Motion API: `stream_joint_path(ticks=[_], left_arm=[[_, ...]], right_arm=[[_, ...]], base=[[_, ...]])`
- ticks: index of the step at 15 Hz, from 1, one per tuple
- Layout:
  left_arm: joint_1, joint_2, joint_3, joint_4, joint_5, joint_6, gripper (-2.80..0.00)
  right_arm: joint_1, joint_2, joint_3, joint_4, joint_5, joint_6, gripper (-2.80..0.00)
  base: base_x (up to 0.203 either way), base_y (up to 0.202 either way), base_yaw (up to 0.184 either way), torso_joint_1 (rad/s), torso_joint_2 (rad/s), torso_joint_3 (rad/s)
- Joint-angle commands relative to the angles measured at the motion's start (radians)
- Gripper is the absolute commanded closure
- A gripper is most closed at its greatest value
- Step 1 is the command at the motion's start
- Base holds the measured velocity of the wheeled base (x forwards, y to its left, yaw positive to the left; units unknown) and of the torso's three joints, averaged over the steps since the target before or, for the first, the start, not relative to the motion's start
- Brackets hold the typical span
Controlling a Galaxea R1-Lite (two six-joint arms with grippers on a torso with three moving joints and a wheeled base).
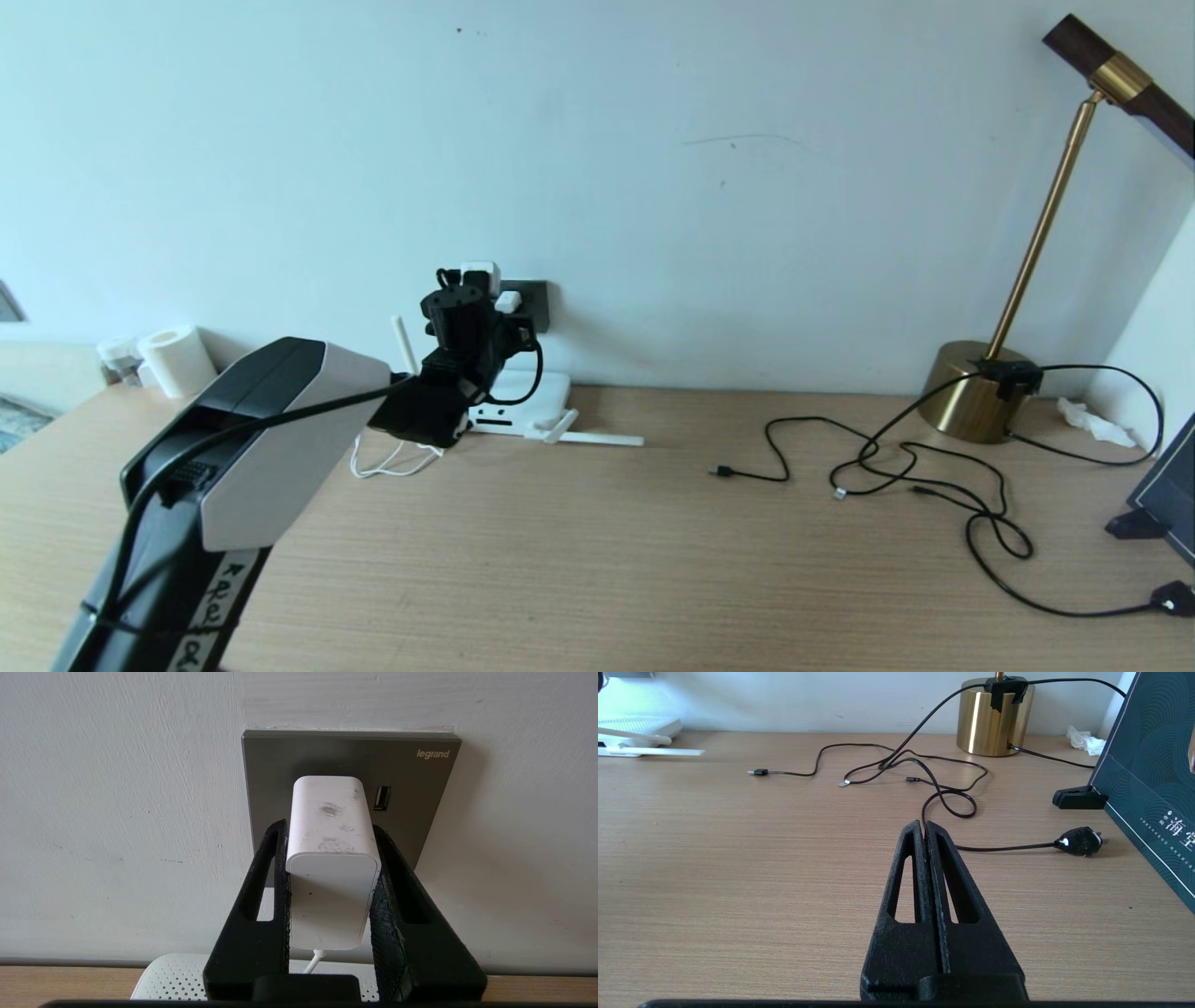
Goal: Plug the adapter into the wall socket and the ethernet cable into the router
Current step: Plug plug into socket
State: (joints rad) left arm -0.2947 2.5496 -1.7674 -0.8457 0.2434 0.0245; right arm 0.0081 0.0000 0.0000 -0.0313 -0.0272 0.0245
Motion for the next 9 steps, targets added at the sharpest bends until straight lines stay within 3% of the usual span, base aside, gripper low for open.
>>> stream_joint_path(ticks=[1, 9], left_arm=[[0.002, 0.001, -0.006, -0.004, 0.002, 0.000, 0.00], [0.017, 0.003, -0.010, 0.016, -0.006, 0.000, 0.00]], right_arm=[[0.000, 0.000, 0.011, -0.001, 0.000, 0.000, 0.00], [0.000, 0.000, 0.011, -0.001, 0.000, 0.000, 0.00]], base=[[0.000, 0.000, 0.000, 0.000, 0.00, 0.000], [0.000, 0.000, 0.000, 0.000, 0.00, 0.000]])
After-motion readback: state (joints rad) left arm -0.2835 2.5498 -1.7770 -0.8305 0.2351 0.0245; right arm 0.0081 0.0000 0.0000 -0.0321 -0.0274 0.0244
